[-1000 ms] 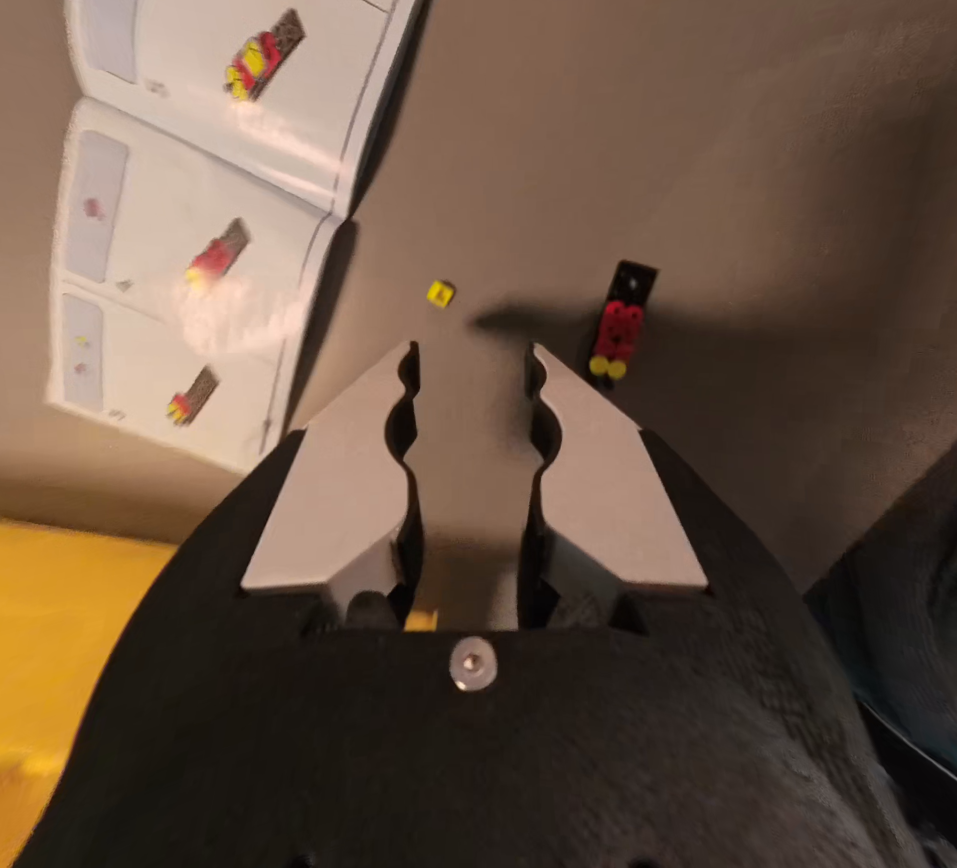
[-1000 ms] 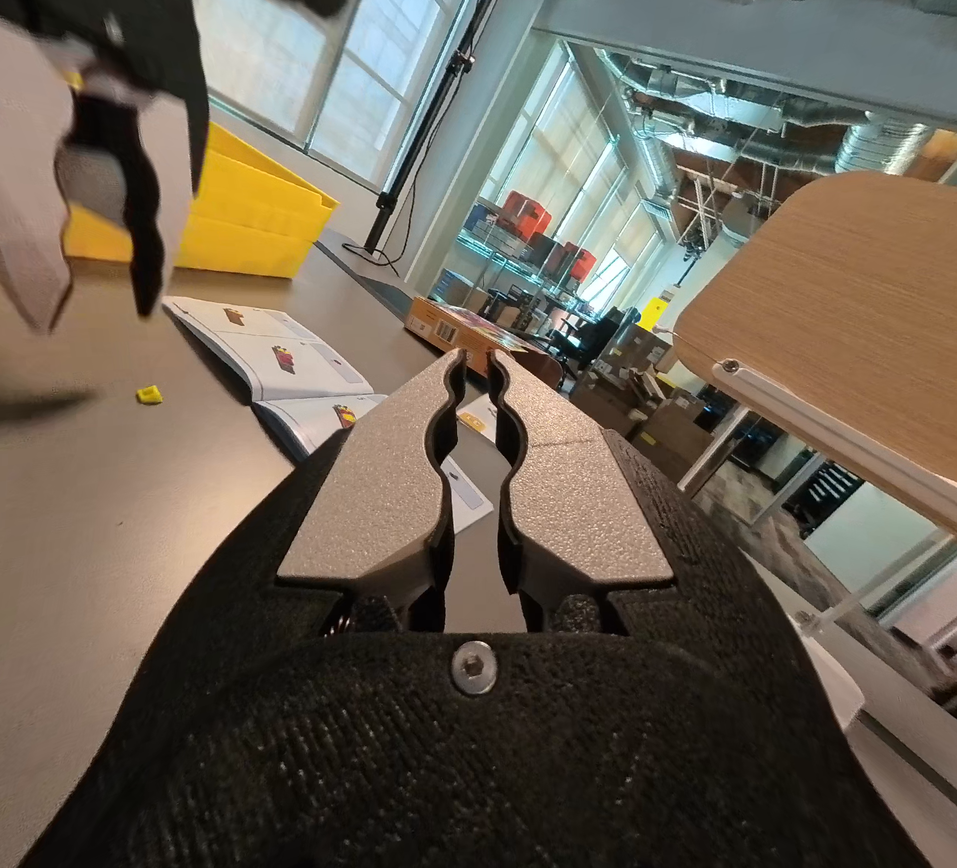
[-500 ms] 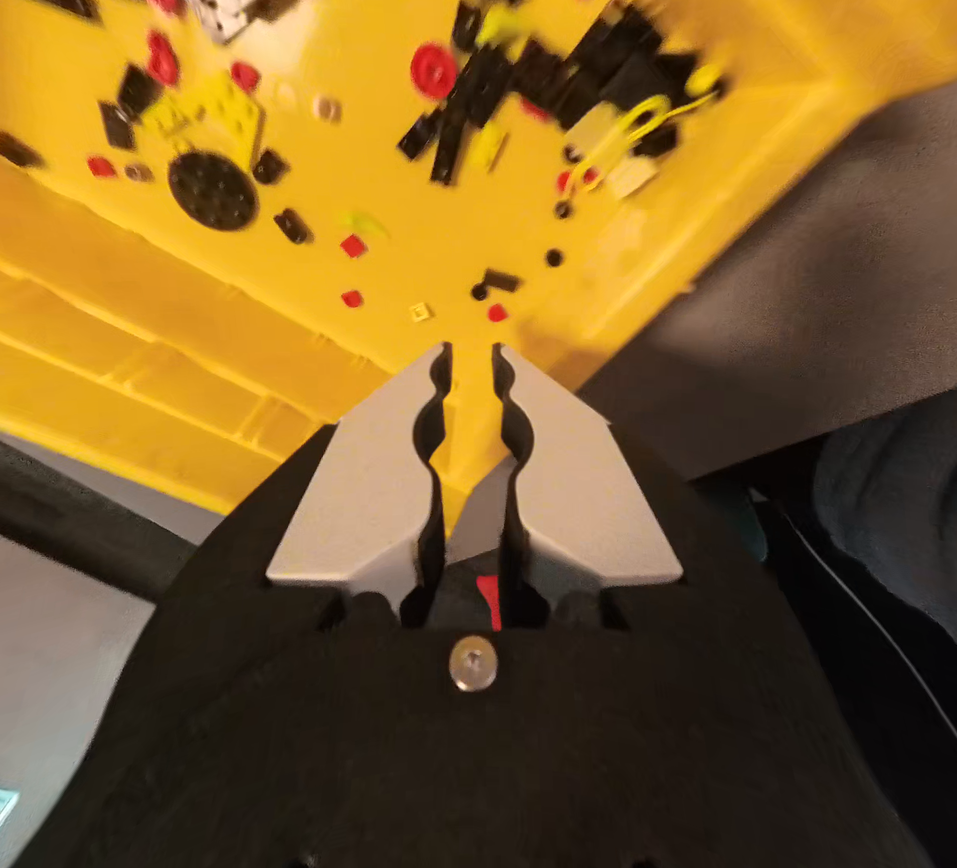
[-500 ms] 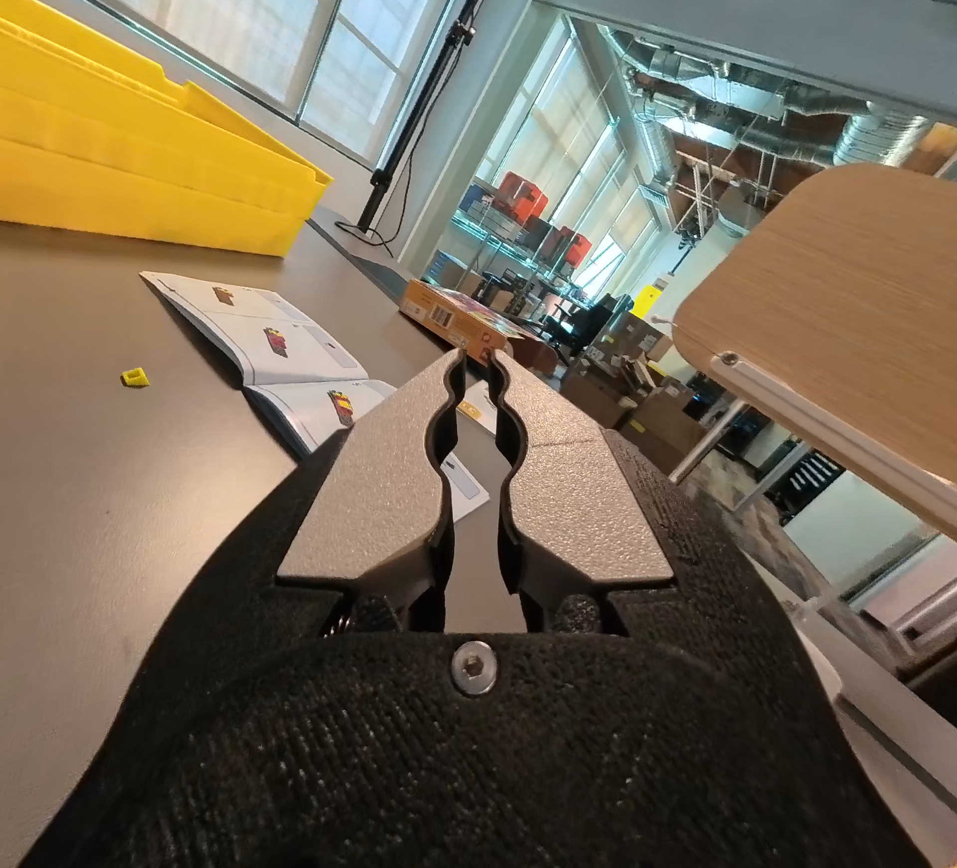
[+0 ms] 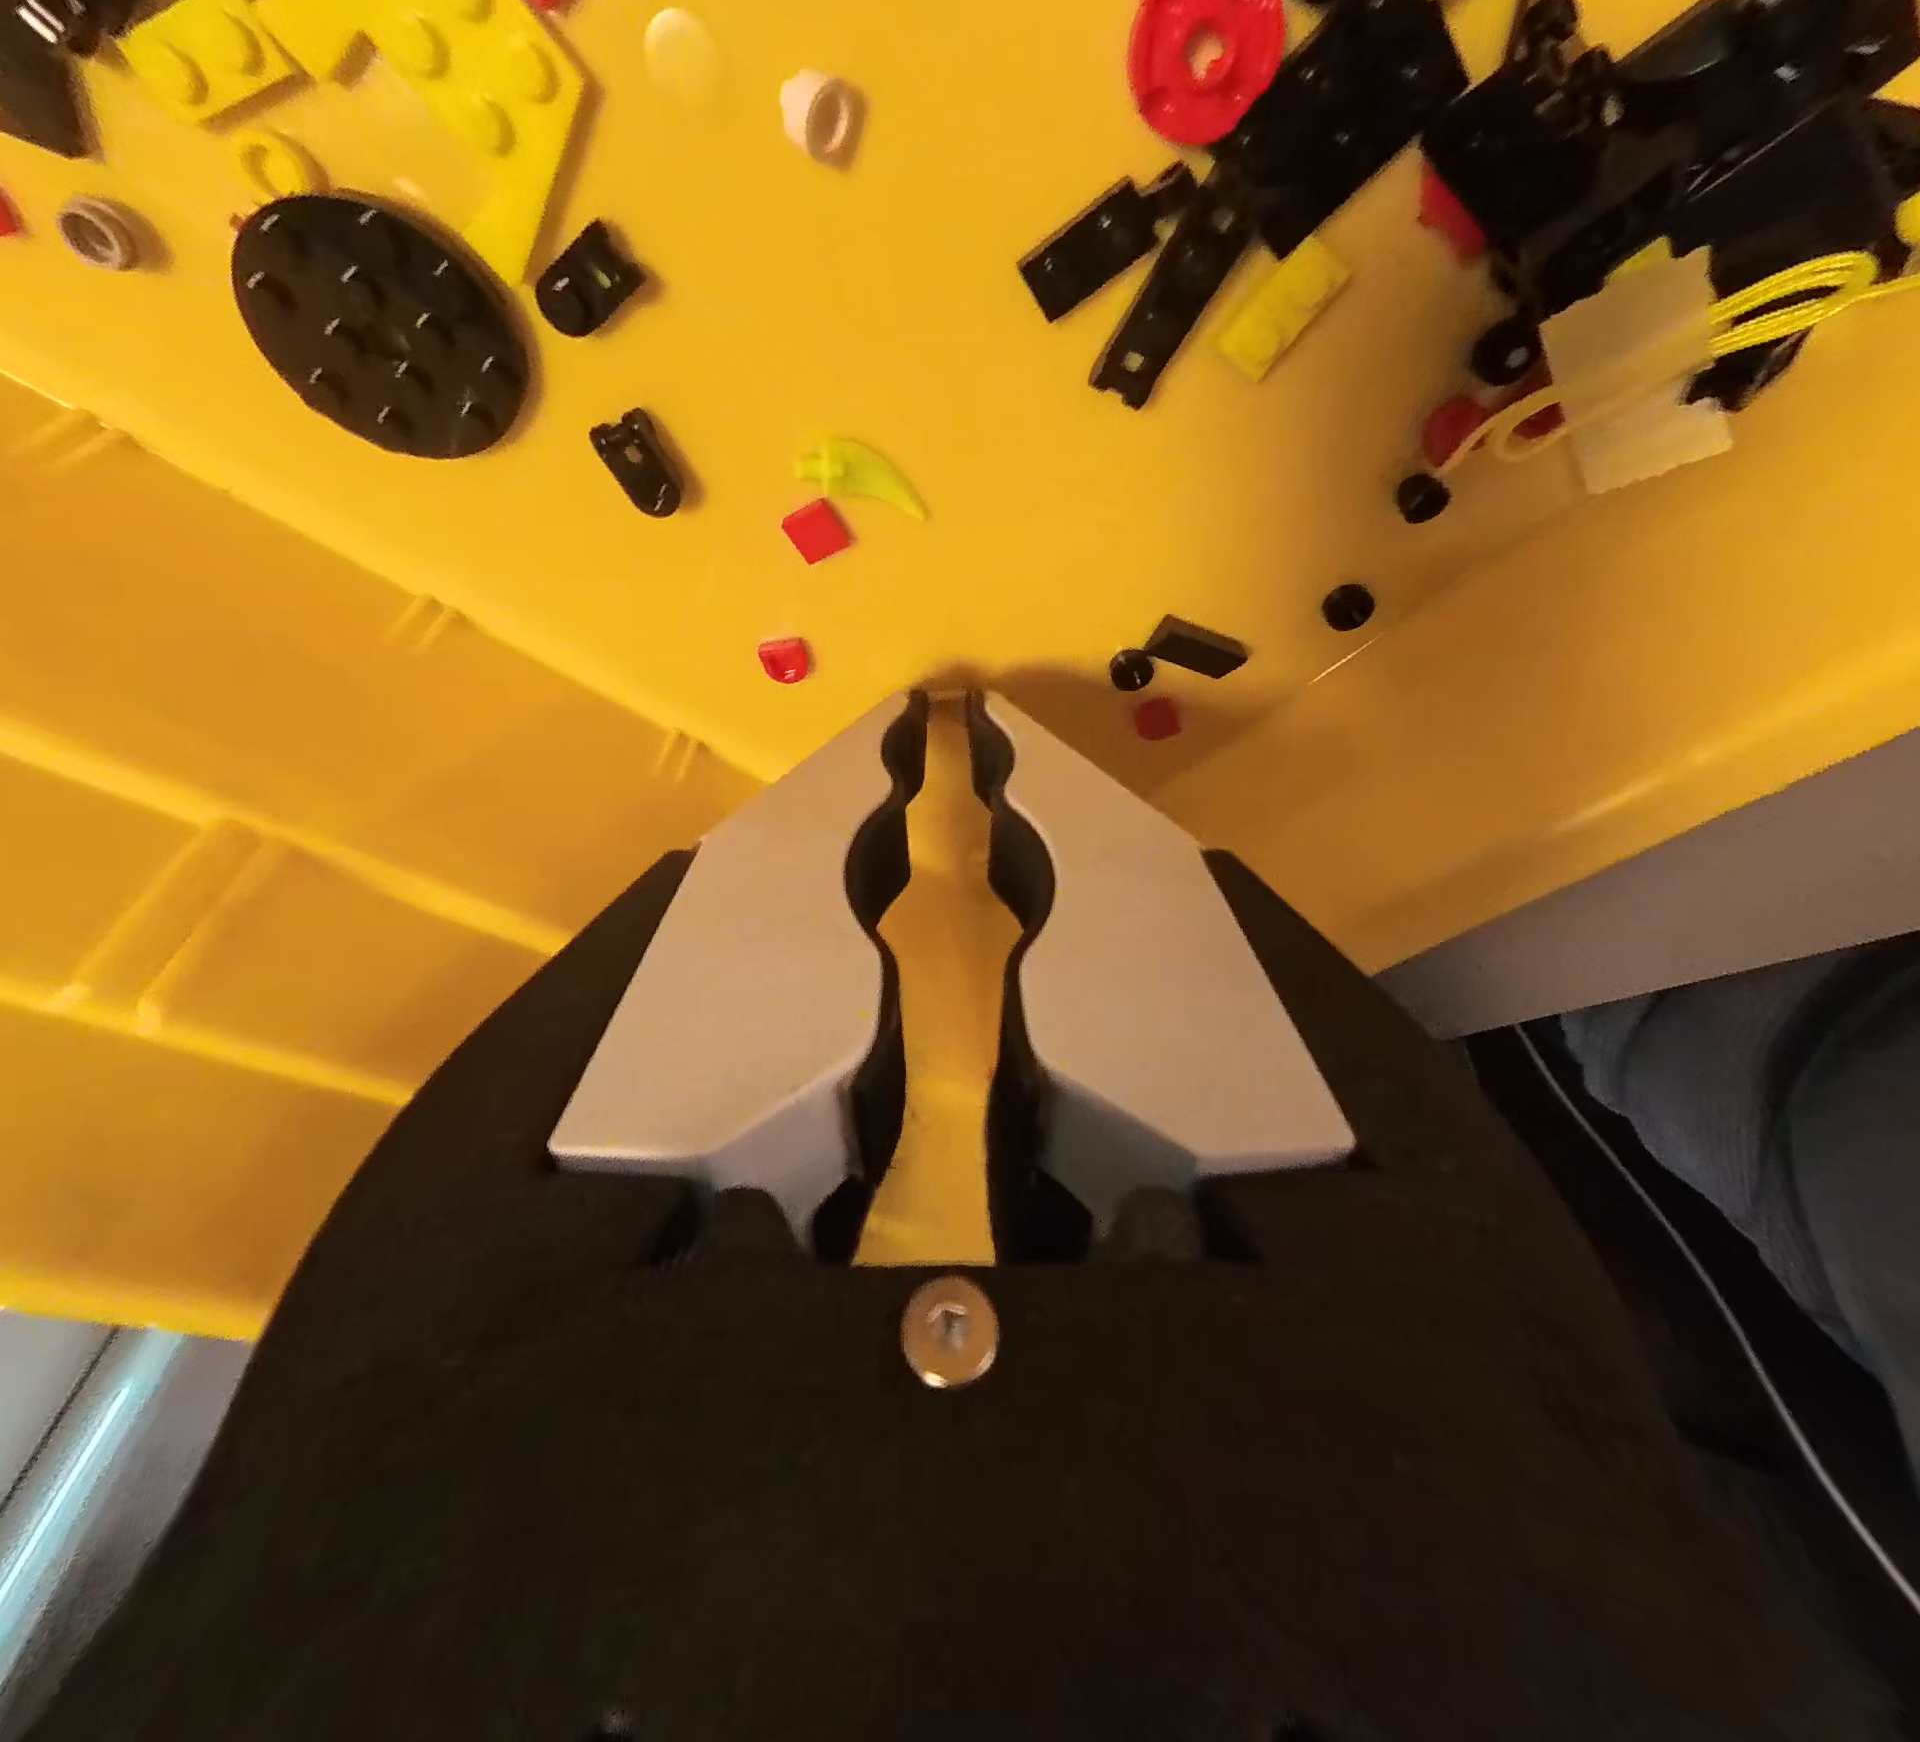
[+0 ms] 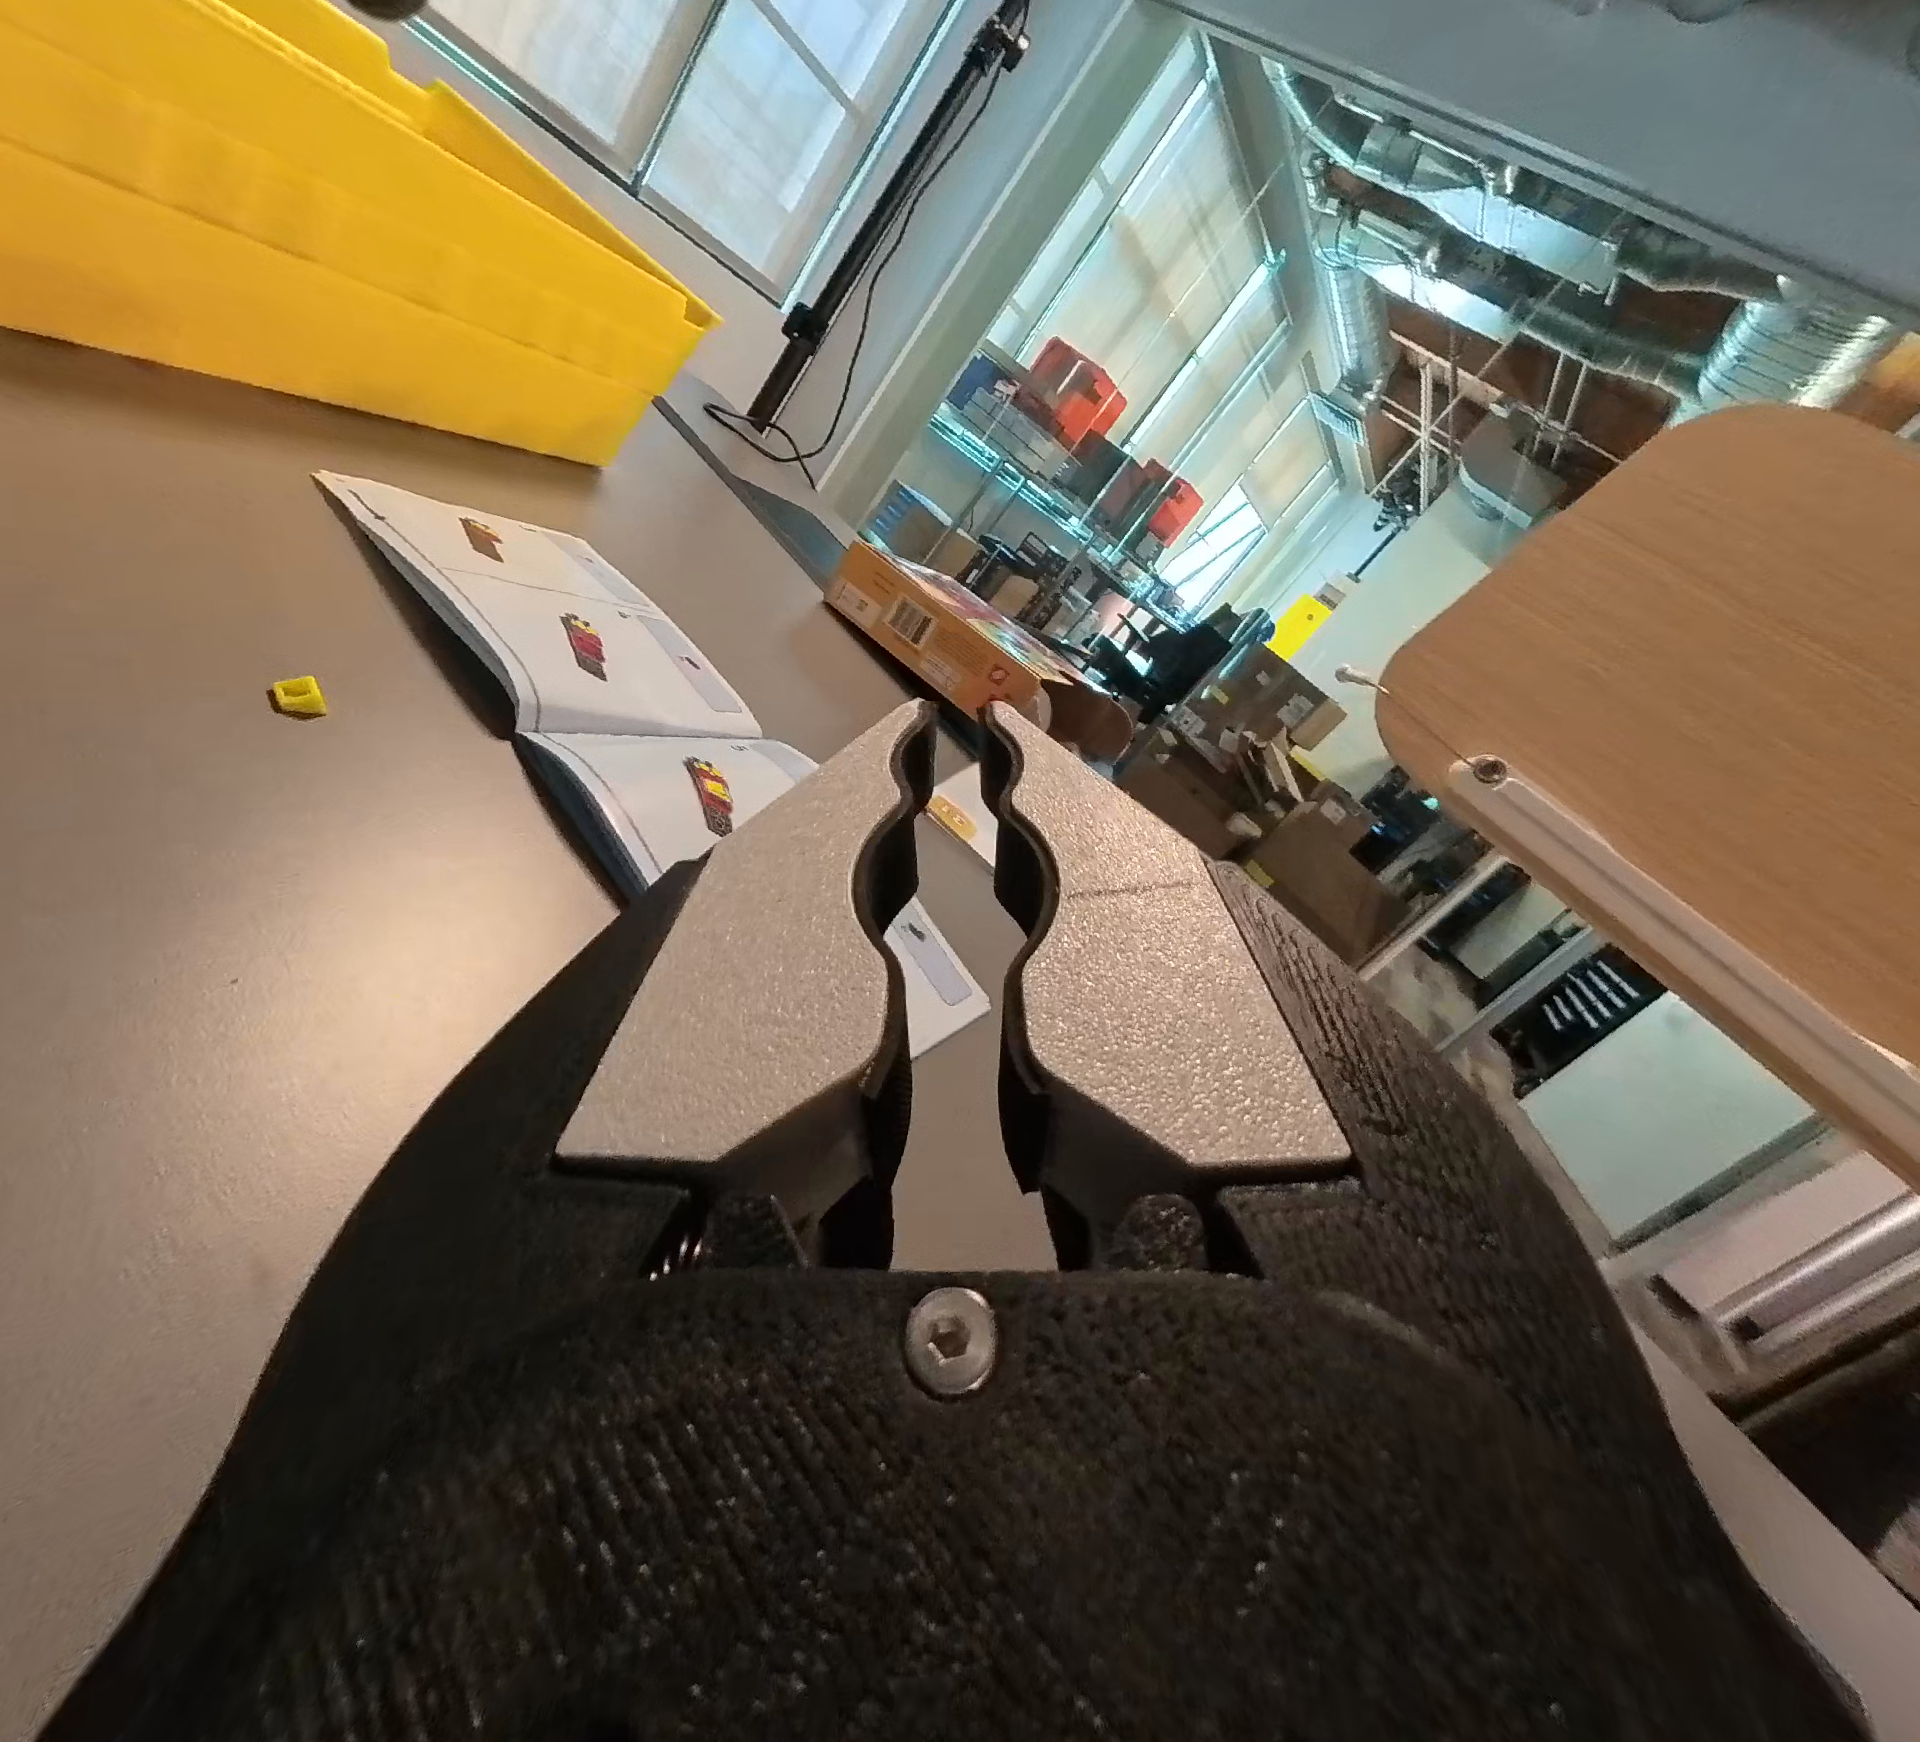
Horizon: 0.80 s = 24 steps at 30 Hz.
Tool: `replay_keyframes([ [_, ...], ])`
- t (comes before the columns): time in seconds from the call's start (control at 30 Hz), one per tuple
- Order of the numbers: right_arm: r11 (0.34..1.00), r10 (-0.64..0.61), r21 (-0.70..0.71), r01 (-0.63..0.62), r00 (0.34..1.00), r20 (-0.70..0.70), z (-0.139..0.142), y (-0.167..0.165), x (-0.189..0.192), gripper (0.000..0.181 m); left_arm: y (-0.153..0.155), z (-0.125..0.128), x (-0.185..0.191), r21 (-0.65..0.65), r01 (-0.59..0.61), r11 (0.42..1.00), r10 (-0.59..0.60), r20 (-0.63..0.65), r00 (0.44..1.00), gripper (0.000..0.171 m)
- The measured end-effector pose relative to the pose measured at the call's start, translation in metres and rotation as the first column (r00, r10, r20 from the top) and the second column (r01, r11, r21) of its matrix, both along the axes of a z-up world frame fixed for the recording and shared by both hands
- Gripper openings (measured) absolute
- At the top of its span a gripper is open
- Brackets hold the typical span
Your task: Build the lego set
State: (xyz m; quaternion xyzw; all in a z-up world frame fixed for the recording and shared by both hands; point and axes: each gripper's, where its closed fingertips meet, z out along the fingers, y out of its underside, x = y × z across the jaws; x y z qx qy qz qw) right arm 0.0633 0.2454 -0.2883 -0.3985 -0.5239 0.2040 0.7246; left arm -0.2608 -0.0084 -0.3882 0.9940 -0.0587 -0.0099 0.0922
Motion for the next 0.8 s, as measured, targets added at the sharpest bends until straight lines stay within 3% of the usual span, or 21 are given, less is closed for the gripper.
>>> replay_keyframes([
  [0.13,1.000,0.004,0.003,-0.004,1.000,0.006,-0.001,0.000,-0.001,0.006,0.007,0.005,-0.001,0.042,0.031,0.999,-0.030,-0.021,0.999,0.007],
  [0.23,1.000,0.004,0.000,-0.004,1.000,0.001,0.000,0.000,-0.001,0.006,0.036,0.035,0.001,0.224,0.062,0.973,-0.046,-0.074,0.996,0.007],
  [0.33,1.000,-0.005,0.000,0.005,1.000,-0.001,0.000,0.002,0.000,0.005,0.081,0.102,0.033,0.515,0.174,0.839,-0.102,-0.164,0.981,0.007],
  [0.43,1.000,-0.015,0.004,0.015,1.000,-0.005,0.001,0.003,0.001,0.005,0.115,0.154,0.135,0.725,0.283,0.628,-0.290,-0.120,0.950,0.007],
  [0.5,1.000,-0.016,0.006,0.016,1.000,-0.006,0.001,0.003,0.002,0.005,0.123,0.149,0.206,0.745,0.351,0.567,-0.455,-0.072,0.887,0.007],
  [0.6,1.000,-0.015,0.010,0.015,1.000,-0.018,0.003,0.001,0.005,0.005,0.131,0.098,0.275,0.683,0.416,0.601,-0.600,0.042,0.799,0.007],
  [0.73,1.000,-0.025,0.011,0.025,0.999,-0.025,0.004,0.003,0.006,0.005,0.145,0.043,0.317,0.619,0.397,0.678,-0.623,0.195,0.758,0.007],
  [0.8,0.999,-0.032,0.003,0.032,0.999,-0.031,0.005,0.005,0.006,0.004,0.158,0.029,0.329,0.640,0.390,0.662,-0.633,0.198,0.749,0.007],
])
